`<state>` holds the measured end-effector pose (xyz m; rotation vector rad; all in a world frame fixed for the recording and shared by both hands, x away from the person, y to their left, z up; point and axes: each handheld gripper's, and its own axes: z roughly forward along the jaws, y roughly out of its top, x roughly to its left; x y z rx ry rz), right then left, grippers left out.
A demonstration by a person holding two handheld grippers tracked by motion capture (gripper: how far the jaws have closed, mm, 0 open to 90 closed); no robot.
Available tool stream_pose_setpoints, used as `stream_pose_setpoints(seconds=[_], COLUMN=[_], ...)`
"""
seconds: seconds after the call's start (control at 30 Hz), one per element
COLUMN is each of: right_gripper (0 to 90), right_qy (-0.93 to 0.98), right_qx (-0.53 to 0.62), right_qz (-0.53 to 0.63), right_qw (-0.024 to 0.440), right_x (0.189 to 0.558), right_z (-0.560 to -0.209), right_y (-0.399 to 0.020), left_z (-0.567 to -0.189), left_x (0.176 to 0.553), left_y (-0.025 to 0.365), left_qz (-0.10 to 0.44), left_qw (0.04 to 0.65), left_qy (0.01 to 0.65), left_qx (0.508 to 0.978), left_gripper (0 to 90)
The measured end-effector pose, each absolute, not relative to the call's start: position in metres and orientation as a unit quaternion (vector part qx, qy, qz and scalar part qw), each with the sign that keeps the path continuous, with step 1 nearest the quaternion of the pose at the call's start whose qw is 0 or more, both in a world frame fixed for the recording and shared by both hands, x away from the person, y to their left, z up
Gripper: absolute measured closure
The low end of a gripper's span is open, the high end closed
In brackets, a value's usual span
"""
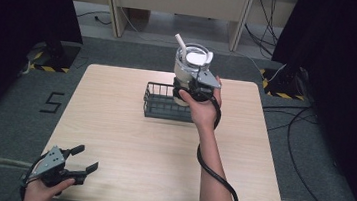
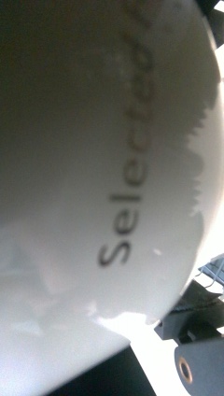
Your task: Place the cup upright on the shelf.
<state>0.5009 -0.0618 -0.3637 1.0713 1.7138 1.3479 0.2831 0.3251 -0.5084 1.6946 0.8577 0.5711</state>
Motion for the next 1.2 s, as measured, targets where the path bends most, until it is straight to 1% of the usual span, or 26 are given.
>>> stream_pose_setpoints(seconds=[0.23, 0.5, 0.8, 1.2], right_gripper=[10.4, 10.4, 10.4, 10.3], right_qy=[0.661, 0.665, 0.667, 0.672], right_qx=[0.418, 0.426, 0.432, 0.444], right_qz=[0.517, 0.509, 0.506, 0.498], right_qw=[0.347, 0.342, 0.336, 0.322], right_x=[0.512, 0.528, 0.535, 0.543], right_z=[-0.365, -0.375, -0.383, -0.401], right_y=[-0.058, -0.053, -0.05, -0.044], left_z=[-0.508, -0.508, -0.509, -0.509], left_x=[0.283, 0.283, 0.283, 0.283], left_y=[0.325, 0.326, 0.326, 0.326], left_qz=[0.241, 0.24, 0.239, 0.239], left_qw=[0.547, 0.549, 0.549, 0.549], left_qy=[0.362, 0.363, 0.363, 0.362], left_qx=[0.715, 0.714, 0.714, 0.714], left_gripper=[15.6, 15.6, 15.5, 15.6])
